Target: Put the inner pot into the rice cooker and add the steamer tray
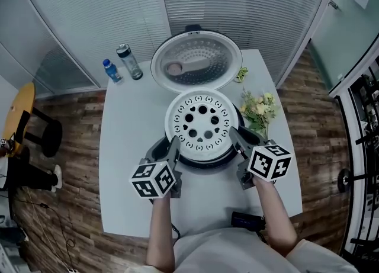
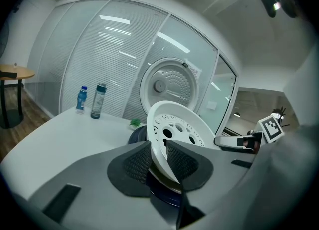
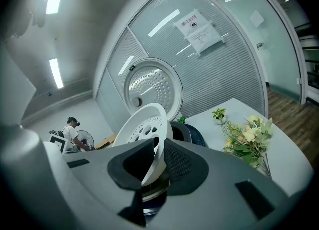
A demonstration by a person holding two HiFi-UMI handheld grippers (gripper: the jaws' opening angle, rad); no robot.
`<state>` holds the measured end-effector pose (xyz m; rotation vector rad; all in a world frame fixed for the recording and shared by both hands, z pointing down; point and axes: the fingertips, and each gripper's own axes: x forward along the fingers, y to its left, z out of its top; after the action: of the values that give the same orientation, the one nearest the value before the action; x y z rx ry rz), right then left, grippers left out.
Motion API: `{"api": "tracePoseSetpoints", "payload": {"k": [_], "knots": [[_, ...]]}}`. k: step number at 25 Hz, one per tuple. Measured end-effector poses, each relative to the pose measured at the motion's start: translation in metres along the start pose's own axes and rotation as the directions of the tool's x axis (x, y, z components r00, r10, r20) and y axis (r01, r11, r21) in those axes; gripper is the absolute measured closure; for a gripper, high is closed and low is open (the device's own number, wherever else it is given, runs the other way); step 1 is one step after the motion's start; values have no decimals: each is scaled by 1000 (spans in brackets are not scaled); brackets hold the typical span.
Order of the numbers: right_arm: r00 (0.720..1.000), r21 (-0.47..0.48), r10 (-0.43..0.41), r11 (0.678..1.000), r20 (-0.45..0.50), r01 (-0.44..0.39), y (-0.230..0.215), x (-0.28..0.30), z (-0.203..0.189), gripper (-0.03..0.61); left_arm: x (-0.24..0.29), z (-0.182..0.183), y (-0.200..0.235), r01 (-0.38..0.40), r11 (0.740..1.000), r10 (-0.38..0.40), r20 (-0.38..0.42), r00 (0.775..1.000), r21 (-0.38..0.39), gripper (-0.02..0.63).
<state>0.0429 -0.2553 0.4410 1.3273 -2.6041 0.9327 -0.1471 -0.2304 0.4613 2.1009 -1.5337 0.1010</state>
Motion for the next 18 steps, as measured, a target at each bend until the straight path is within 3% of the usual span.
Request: {"api": "tracePoseSetpoints", "payload": {"k": [18], "knots": [[998, -97, -64, 993, -19, 62, -5, -1, -11, 499, 8, -11, 0, -31, 994, 36, -49, 998, 102, 509]]}}
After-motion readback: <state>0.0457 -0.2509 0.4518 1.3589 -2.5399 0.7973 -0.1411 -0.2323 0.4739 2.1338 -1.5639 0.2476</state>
